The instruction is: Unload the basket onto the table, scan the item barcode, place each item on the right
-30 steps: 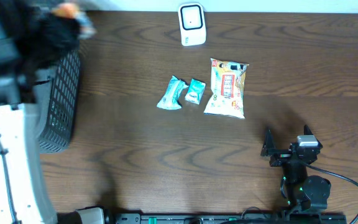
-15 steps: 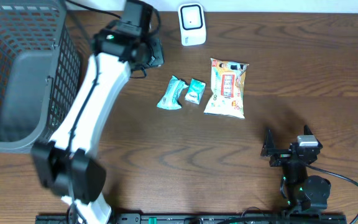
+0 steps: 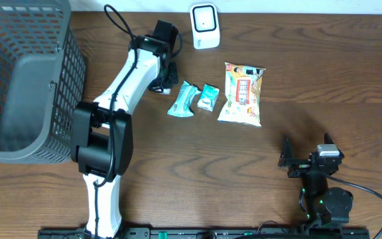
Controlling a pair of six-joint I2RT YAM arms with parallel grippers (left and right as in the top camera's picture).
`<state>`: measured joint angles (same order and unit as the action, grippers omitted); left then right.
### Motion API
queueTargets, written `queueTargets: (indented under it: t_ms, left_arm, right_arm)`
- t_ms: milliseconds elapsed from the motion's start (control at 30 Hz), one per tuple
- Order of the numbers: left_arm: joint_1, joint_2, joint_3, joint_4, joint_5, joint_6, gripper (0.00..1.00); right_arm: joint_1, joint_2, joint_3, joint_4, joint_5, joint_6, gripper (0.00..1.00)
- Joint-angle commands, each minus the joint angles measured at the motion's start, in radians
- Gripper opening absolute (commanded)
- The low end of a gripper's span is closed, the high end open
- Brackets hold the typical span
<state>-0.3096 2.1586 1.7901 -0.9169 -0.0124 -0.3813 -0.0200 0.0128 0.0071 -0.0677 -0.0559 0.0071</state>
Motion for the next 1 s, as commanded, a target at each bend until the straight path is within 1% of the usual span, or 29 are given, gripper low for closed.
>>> queueTargets:
  t_ms: [0,67,100,133,167,267,300,333,400,467,500,533,667,733,833,867,900,967]
  left_arm:
    - [-0.002,0.008,-0.006,-0.001,0.005,0.011,0.42]
    - [-0.001,0.005,-0.005,-0.001,0.004,0.011,0.5]
    - [0.002,0.0,-0.002,-0.001,0.004,0.011,0.52]
    - [0.008,-0.011,0.011,-0.003,0.005,0.011,0.59]
    - [0.011,-0.019,0.018,-0.005,0.005,0.011,0.63]
    - [0.027,-0.07,0.057,-0.017,0.004,0.011,0.67]
    - [0.034,-0.092,0.066,-0.017,0.004,0.011,0.76]
    - [0.047,-0.134,0.076,-0.009,0.003,0.011,0.98]
    - [0.08,-0.232,0.078,0.034,0.003,0.012,0.98]
    - [0.114,-0.309,0.078,0.074,0.003,0.061,0.98]
    - [0.146,-0.364,0.078,0.103,0.0,0.097,0.98]
    - [0.18,-0.414,0.078,0.122,0.0,0.109,0.98]
    - [0.321,-0.549,0.078,0.168,0.001,0.108,0.98]
    - [0.394,-0.587,0.078,0.171,0.001,0.108,0.98]
    - [0.572,-0.618,0.078,0.132,0.001,0.108,0.98]
    - [0.61,-0.616,0.077,0.111,0.001,0.108,0.97]
    - [0.671,-0.605,0.076,0.058,0.001,0.108,0.98]
    - [0.746,-0.579,0.065,-0.031,0.001,0.114,0.98]
  right_arm:
    - [0.009,-0.003,-0.002,-0.004,-0.006,0.007,0.99]
    - [0.009,-0.003,-0.002,-0.004,-0.006,0.007,0.99]
    - [0.009,-0.003,-0.002,-0.004,-0.006,0.007,0.99]
    - [0.009,-0.003,-0.002,-0.004,-0.006,0.007,0.99]
    - [0.009,-0.003,-0.002,-0.004,-0.006,0.007,0.99]
    - [0.009,-0.003,-0.002,-0.004,-0.006,0.007,0.99]
    - [0.009,-0.003,-0.002,-0.003,-0.006,0.007,0.99]
    - [0.009,-0.003,-0.002,-0.004,-0.006,0.007,0.99]
    - [0.009,-0.003,-0.002,-0.004,-0.006,0.007,0.99]
    - [0.009,-0.003,-0.002,-0.004,-0.006,0.007,0.99]
    - [0.009,-0.003,-0.002,-0.004,-0.006,0.007,0.99]
    - [0.009,-0.003,-0.002,-0.004,-0.006,0.007,0.99]
    - [0.009,-0.003,-0.002,-0.004,-0.006,0.007,0.99]
    - [0.009,-0.003,-0.002,-0.004,-0.006,0.007,0.99]
    - [0.009,-0.003,-0.002,-0.004,-0.006,0.007,0.99]
    - [0.009,-0.003,-0.002,-0.004,-0.006,0.007,0.99]
    - [0.009,-0.003,-0.002,-0.004,-0.006,0.007,0.99]
    - [0.009,-0.003,-0.002,-0.004,-0.006,0.007,0.99]
